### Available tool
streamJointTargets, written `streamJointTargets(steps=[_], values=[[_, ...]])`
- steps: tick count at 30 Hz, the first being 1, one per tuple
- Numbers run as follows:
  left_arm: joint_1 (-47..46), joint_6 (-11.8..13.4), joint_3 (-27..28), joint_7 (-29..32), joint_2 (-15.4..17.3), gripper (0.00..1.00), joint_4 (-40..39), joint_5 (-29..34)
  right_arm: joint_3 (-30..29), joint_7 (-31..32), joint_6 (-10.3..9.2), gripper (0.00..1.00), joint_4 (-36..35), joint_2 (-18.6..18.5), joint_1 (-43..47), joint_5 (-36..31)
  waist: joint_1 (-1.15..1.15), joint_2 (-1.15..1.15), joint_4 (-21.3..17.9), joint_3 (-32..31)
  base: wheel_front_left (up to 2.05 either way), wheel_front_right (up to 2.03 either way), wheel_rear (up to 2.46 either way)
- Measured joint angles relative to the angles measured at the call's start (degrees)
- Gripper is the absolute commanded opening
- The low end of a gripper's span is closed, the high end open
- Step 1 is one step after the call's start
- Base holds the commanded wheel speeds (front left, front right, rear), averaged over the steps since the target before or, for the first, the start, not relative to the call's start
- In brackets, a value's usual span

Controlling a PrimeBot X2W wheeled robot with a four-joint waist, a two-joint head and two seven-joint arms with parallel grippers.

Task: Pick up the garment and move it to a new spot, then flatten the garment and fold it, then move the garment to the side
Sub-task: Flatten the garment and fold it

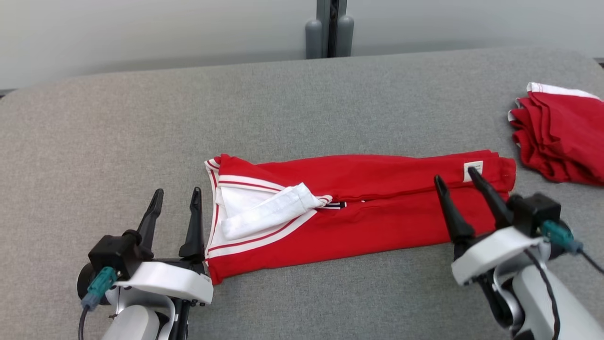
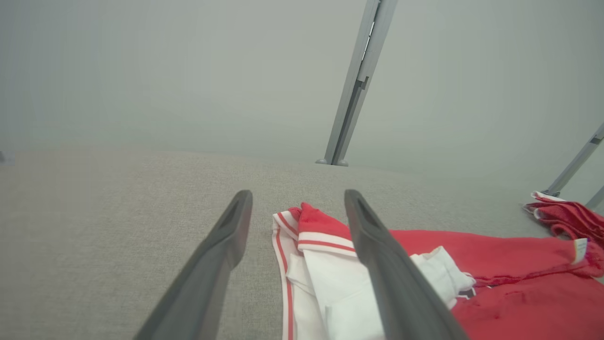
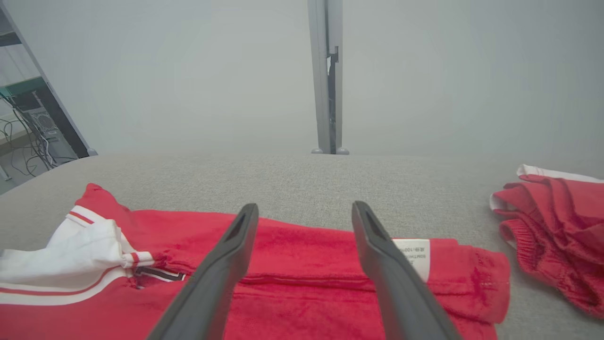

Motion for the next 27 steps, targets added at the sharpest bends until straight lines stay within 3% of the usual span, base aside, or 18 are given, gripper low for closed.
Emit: streamJointTargets(steps=[12, 18, 27], values=[[10.21, -4.22, 7.86, -0.09, -6.73, 1.00, -5.17, 14.64, -11.69, -0.01, 0.00, 1.00, -12.78, 4.76, 15.72, -5.16, 0.00, 0.00, 0.24, -5.90, 0.00, 0.00, 0.00], [15.30, -5.49, 10.57, -0.09, -8.50, 1.00, -6.73, 18.40, -12.78, -0.01, 0.00, 1.00, -14.59, 5.19, 21.39, -5.14, 0.00, 0.00, 0.78, -8.69, 0.00, 0.00, 0.00], [16.93, -7.17, 11.76, -0.09, -9.38, 1.00, -7.12, 22.05, -13.08, -0.01, 0.00, 1.00, -15.16, 5.57, 23.06, -5.08, 0.00, 0.00, 1.34, -9.04, 0.00, 0.00, 0.00]])
